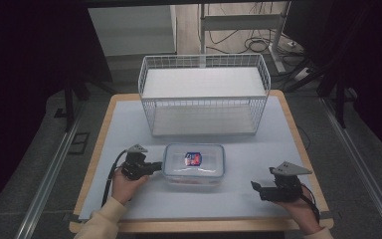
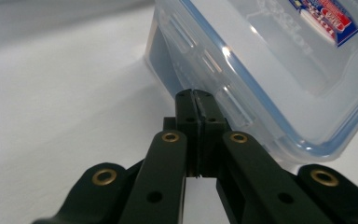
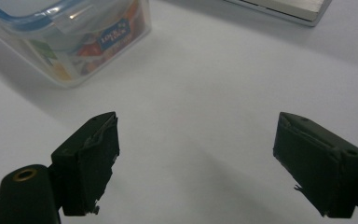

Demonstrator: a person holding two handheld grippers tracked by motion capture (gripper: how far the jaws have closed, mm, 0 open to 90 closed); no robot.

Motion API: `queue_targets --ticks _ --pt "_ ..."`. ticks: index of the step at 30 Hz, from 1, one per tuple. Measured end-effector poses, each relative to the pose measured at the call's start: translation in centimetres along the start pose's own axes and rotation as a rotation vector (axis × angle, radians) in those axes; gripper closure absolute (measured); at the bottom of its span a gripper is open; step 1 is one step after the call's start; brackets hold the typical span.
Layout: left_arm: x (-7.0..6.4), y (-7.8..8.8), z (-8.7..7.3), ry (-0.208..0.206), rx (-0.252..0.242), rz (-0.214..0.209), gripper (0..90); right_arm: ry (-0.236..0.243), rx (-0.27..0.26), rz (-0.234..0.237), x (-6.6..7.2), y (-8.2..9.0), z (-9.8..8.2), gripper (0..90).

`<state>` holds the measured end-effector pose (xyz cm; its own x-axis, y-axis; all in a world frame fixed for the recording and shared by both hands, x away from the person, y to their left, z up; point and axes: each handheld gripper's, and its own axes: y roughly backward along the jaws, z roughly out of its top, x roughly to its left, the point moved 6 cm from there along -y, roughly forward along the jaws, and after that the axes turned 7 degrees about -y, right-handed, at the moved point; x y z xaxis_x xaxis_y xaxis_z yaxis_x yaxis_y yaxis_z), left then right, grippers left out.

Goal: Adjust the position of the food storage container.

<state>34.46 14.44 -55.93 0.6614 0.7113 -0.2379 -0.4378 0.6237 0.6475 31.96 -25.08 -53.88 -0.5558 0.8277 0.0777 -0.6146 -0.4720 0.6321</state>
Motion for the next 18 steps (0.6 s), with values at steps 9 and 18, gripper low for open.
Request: queue_targets --ticks 9,18 --pt "-1.3 -0.8 0.5 -0.017 0.013 -0.023 89.9 -0.006 -0.007 0.001 -0.1 0.2 0.1 14.4" --pt "-2.1 -1.1 0.5 -0.015 0.011 -0.045 89.8 -0.008 -0.011 0.001 -0.1 0.2 0.2 14.4"
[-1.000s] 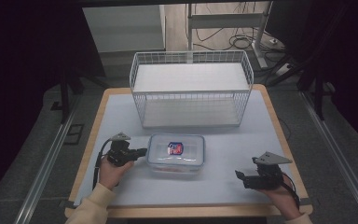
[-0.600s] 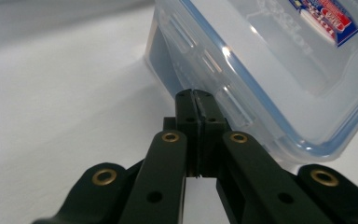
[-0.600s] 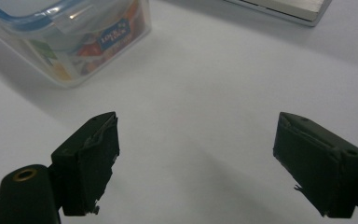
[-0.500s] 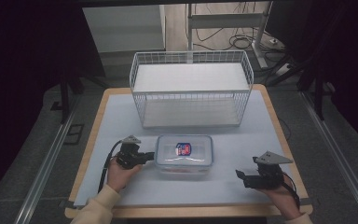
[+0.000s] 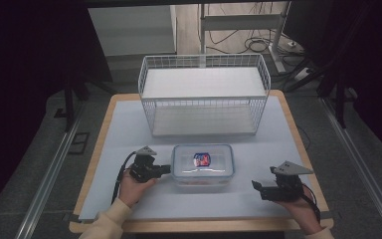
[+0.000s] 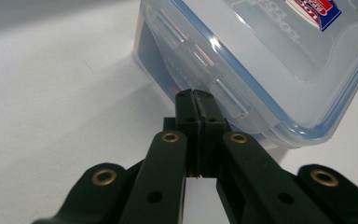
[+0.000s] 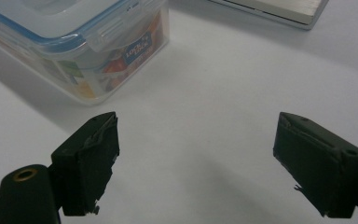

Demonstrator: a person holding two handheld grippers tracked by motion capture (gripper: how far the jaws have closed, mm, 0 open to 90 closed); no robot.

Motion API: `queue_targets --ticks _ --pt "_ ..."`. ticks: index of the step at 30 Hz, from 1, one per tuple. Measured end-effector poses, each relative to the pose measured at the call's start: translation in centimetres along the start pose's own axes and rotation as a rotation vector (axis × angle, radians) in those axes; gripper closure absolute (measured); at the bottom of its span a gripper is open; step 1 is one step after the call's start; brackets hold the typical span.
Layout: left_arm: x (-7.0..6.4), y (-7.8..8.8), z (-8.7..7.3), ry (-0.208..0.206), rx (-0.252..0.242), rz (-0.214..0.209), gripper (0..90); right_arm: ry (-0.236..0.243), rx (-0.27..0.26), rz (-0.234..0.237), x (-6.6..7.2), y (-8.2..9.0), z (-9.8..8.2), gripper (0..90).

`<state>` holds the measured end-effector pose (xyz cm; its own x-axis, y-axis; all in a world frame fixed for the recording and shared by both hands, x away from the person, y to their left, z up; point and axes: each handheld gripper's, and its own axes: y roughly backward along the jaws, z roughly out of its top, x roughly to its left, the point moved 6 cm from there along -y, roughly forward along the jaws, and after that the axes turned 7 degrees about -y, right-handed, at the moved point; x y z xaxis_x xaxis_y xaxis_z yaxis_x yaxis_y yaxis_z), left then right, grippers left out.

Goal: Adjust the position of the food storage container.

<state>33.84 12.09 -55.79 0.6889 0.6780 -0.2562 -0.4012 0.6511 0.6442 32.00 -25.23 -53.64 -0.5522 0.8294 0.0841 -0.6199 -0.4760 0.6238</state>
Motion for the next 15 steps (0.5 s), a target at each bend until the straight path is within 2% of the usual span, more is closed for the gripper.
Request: queue_targets --ticks 4,9,10,13,15 --pt "0.1 0.2 0.2 0.0 -0.006 0.007 89.7 -0.004 -0.004 0.0 0.0 0.1 0.1 14.4" --pt "0.6 1.9 0.4 0.018 -0.058 0.031 89.0 -0.025 -0.048 0.022 0.2 0.6 1.0 13.8" --pt "0.7 2.3 0.4 0.023 -0.069 0.038 87.8 -0.032 -0.058 0.039 0.4 0.8 1.3 13.9" --pt "0.8 3.1 0.5 0.05 -0.095 0.057 74.7 -0.04 -0.076 0.065 0.9 1.0 2.0 13.9" --pt "0.9 3.6 0.6 0.07 -0.105 0.075 57.2 -0.04 -0.071 0.085 1.1 0.8 2.2 13.9"
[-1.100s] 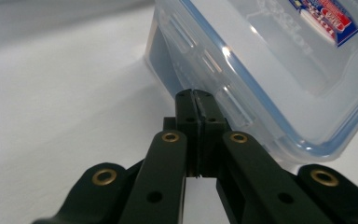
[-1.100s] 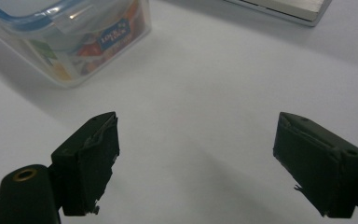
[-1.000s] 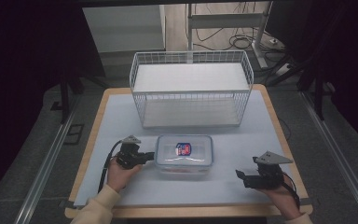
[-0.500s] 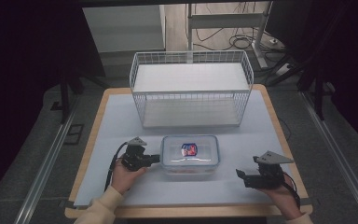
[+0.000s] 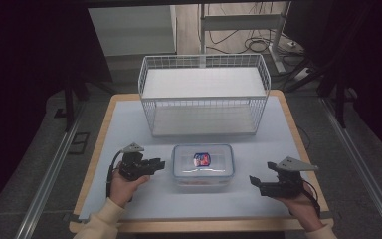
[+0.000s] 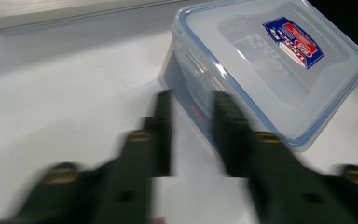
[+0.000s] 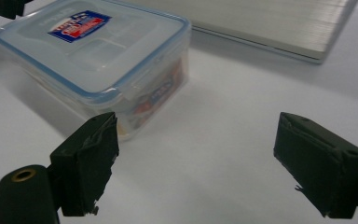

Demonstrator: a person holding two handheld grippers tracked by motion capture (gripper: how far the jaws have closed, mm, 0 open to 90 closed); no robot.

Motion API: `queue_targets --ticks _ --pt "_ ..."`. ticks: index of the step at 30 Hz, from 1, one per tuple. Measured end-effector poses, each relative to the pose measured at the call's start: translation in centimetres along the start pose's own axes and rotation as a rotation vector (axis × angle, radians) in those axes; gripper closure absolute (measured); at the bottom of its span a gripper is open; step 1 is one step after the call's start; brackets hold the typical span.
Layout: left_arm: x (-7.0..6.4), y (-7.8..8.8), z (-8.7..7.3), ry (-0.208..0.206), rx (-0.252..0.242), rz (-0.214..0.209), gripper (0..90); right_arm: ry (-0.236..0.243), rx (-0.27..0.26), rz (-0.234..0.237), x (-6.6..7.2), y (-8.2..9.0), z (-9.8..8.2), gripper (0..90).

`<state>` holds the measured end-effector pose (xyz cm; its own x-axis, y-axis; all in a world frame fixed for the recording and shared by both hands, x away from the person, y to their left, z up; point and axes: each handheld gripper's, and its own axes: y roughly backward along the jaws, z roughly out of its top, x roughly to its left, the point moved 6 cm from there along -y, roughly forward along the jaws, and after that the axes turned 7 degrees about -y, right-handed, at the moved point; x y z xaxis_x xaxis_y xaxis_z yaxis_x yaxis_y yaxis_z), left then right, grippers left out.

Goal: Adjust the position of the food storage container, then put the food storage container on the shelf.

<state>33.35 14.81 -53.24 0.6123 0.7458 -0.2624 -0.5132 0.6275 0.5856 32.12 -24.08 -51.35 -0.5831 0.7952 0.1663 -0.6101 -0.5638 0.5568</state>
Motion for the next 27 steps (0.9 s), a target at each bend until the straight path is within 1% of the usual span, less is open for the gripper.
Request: queue_targets --ticks 1,2,3,4,5,6,7,9,10,13,15,17,19,21,25,26,27 --pt "0.0 0.2 0.1 0.016 -0.009 0.01 50.6 0.001 0.0 0.008 0.1 -0.1 0.1 13.9" --pt "0.0 0.3 0.1 0.026 -0.008 0.002 43.7 0.001 0.003 0.016 0.1 -0.3 0.1 13.9" --pt "0.0 0.4 0.2 0.036 -0.005 -0.016 39.4 -0.001 0.006 0.021 0.2 -0.4 0.1 13.9" --pt "0.0 0.5 0.2 0.042 -0.01 -0.023 37.5 -0.006 0.009 0.029 0.2 -0.5 0.2 13.9" --pt "-0.1 0.7 0.3 0.042 -0.013 -0.019 35.3 -0.011 0.012 0.035 0.2 -0.7 0.2 14.2" --pt "-0.1 0.8 0.2 0.043 -0.004 -0.021 32.6 -0.019 0.013 0.041 0.2 -0.9 0.3 14.6" --pt "-0.2 0.8 0.2 0.052 -0.003 -0.022 29.5 -0.026 0.014 0.043 0.1 -1.0 0.5 15.3" --pt "-0.2 1.0 0.3 0.05 -0.008 -0.015 27.8 -0.04 0.019 0.038 0.0 -1.1 0.7 16.5" --pt "-0.3 1.1 0.4 0.053 -0.009 -0.022 26.4 -0.058 0.022 0.037 -0.1 -1.2 0.9 16.6" --pt "-0.2 1.0 0.4 0.051 0.006 -0.027 22.7 -0.11 0.035 0.066 -0.2 -1.3 1.5 18.2" --pt "-0.1 0.9 0.4 0.065 0.014 -0.04 20.9 -0.137 0.054 0.084 -0.2 -1.4 2.0 18.1" --pt "-0.1 0.7 0.5 0.087 0.029 -0.062 19.4 -0.143 0.066 0.091 -0.2 -1.7 2.4 17.5" --pt "0.0 0.5 0.8 0.104 0.03 -0.065 19.4 -0.168 0.079 0.119 0.0 -2.1 2.9 17.0" --pt "0.2 0.2 1.1 0.124 0.031 -0.076 19.4 -0.192 0.08 0.146 0.4 -2.7 3.7 16.8" --pt "0.2 -0.7 1.6 0.14 0.043 -0.099 19.2 -0.206 0.09 0.188 1.1 -4.2 4.9 16.0" --pt "0.1 -1.1 1.7 0.159 0.045 -0.116 19.1 -0.211 0.092 0.197 1.2 -4.6 5.1 15.7" --pt "0.1 -1.4 1.7 0.167 0.046 -0.126 19.0 -0.214 0.092 0.202 1.3 -5.0 5.4 15.7"
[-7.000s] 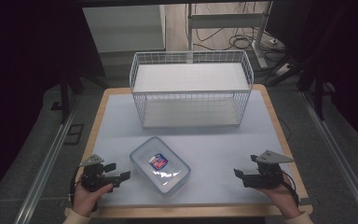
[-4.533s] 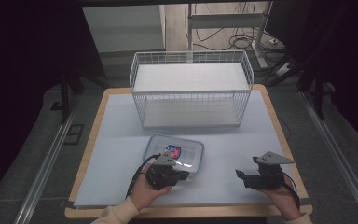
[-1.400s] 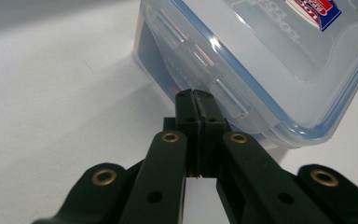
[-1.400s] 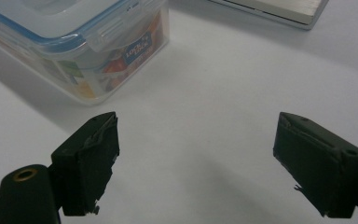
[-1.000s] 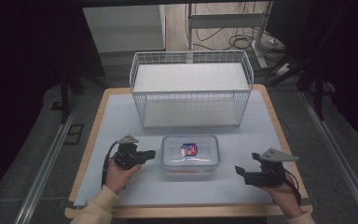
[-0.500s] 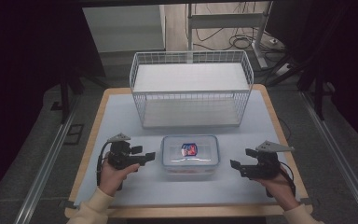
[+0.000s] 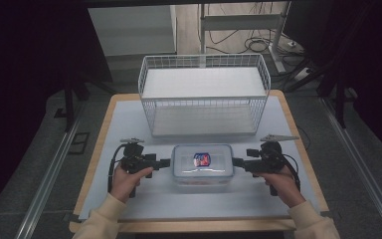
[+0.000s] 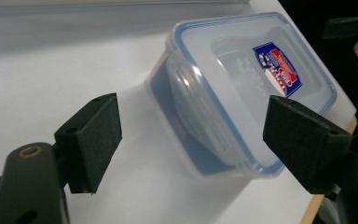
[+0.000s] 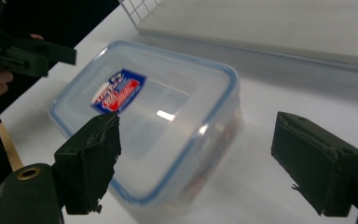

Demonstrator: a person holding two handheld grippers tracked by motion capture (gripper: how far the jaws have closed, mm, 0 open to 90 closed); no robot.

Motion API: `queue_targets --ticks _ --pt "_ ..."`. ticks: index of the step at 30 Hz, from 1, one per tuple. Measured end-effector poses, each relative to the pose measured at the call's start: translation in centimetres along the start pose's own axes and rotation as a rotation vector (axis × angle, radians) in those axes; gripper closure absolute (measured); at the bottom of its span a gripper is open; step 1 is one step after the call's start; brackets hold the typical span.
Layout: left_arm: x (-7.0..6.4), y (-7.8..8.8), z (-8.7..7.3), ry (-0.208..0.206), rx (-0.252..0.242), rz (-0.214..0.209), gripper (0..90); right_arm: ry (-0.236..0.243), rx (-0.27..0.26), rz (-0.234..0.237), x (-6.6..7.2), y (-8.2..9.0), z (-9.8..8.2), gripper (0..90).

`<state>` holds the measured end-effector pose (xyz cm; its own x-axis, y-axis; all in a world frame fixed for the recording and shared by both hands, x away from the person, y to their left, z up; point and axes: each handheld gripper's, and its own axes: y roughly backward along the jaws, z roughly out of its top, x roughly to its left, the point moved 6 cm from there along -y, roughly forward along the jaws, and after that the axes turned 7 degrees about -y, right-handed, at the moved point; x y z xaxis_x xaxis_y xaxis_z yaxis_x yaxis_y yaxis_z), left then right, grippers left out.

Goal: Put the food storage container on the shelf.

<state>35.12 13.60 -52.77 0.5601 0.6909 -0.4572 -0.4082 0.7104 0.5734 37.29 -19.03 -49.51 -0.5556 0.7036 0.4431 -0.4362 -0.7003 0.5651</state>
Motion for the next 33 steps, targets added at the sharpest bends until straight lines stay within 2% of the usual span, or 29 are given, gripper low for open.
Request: queue_targets --ticks 5,9,11,18,26,33 --pt "-0.4 -1.9 -0.1 0.017 0.045 -0.04 19.0 -0.007 0.007 0.006 0.0 -1.0 0.4 15.3" --pt "-0.8 -2.8 -0.4 -0.004 0.08 -0.055 18.8 -0.007 0.001 0.003 -0.3 -0.8 0.1 15.1" --pt "-0.9 -3.3 -0.6 -0.003 0.086 -0.074 18.4 -0.011 -0.005 0.001 -0.4 -0.6 0.1 15.1" --pt "-1.1 -3.9 -0.8 0.046 0.075 -0.153 21.7 -0.016 -0.014 -0.012 -0.9 -0.3 -0.1 15.2" --pt "-1.0 -3.8 -0.8 0.073 0.064 -0.165 25.8 -0.007 0.001 -0.016 -0.8 -0.5 -0.3 15.6" --pt "-0.9 -3.8 -0.8 0.083 0.056 -0.168 27.1 -0.025 0.044 0.015 -0.7 -1.5 -0.8 16.1"
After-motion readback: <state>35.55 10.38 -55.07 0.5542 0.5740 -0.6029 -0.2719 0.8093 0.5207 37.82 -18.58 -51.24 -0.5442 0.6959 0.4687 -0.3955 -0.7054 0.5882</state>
